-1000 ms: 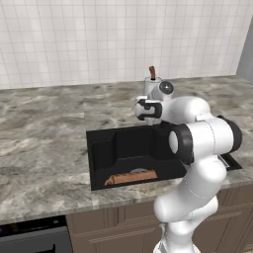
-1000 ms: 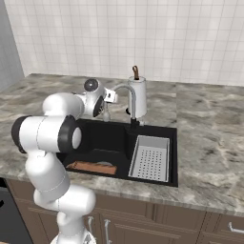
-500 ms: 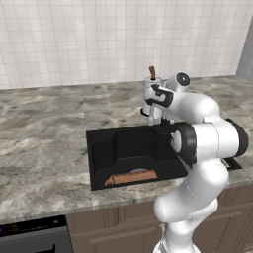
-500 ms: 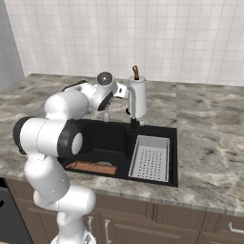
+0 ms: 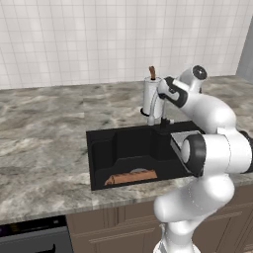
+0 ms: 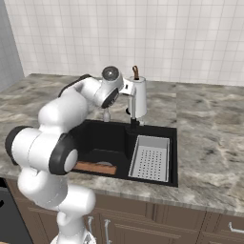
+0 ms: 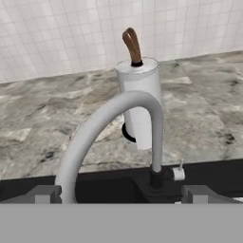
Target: Turn on the sink faucet with hot water and rinse the cutting board for ten seconds, then turn off the faucet. Push the cutting board to reach the water if necessary.
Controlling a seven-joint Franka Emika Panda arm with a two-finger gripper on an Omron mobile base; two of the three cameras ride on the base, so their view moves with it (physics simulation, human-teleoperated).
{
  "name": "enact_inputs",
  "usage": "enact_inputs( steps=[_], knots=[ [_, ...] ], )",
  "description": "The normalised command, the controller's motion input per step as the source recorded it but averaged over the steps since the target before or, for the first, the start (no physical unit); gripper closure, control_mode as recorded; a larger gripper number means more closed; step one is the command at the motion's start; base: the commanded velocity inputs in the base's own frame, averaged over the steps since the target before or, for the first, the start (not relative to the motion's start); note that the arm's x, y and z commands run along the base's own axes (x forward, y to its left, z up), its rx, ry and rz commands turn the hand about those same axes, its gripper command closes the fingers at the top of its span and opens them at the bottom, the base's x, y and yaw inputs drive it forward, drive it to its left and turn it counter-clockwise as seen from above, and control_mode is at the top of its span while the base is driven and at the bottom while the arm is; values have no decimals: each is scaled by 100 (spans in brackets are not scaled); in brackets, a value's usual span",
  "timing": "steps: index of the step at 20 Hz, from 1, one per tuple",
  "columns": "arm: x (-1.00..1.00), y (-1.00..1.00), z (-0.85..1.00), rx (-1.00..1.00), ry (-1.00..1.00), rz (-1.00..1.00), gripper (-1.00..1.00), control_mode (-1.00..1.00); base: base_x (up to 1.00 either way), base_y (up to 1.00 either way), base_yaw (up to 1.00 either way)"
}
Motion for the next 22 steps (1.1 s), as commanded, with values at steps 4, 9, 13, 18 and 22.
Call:
enact_inputs(
  steps=[4, 9, 13, 18, 22],
  knots=[
    [-19, -70, 0, 0, -5, 0, -100, -100, 0, 0, 0],
    [-1, -79, -11, 0, -10, 8, -100, -100, 0, 0, 0],
    [0, -66, -28, 0, -10, 12, -100, -100, 0, 0, 0],
    [-2, -52, -44, 0, -12, 14, -100, -100, 0, 0, 0],
    [-9, -41, -39, 0, -17, 13, -100, -100, 0, 0, 0]
  ],
)
